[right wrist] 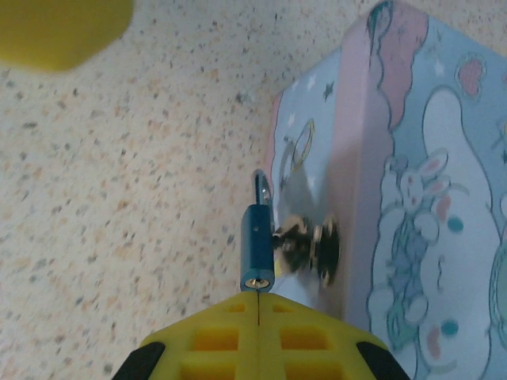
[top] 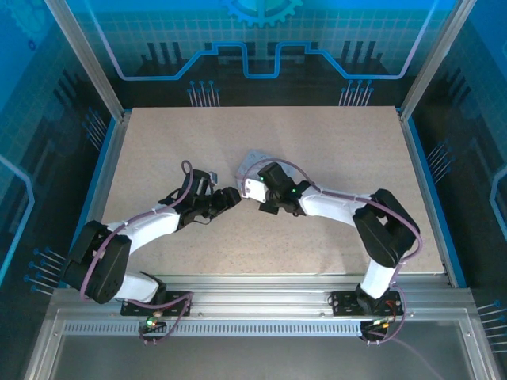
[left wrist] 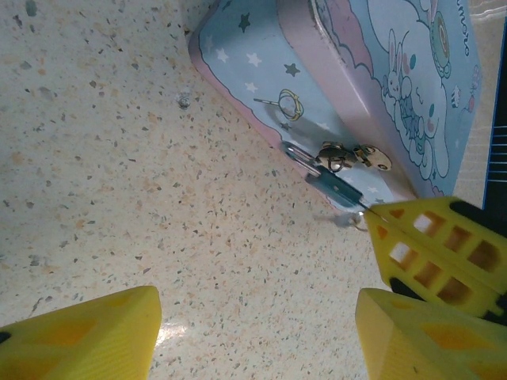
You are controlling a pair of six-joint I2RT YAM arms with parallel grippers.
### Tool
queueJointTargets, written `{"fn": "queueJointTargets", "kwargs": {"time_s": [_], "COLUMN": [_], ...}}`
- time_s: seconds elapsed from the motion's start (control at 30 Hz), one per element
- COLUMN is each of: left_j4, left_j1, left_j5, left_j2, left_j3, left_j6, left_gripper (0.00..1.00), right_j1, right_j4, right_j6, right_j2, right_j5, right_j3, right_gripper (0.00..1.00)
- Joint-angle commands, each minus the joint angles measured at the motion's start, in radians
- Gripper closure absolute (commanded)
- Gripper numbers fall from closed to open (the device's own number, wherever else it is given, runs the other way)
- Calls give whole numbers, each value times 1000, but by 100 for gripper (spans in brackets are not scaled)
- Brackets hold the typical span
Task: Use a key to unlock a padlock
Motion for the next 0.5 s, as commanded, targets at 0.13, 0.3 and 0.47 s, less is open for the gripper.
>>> {"fn": "queueJointTargets", "kwargs": {"time_s": [0.13,0.3,0.47], "left_j4": [6,2,1], "left_j1": [-7,-7,-7], "left_j5": [10,5,14], "left_j2": [-24,-27,-35], "left_j3": [-3,4,-6], "left_j6": [-12,-7,-9], "left_gripper": [33,33,33], "right_j1": [27,26,34], "right_j4": [-61,-34,-24], "right_j6": [-43,-4,36], "right_j2": [80,47,-27], "right_j5": [-58,-52,-45], "right_j3": [104,62,23], "right_gripper": [100,100,100]}}
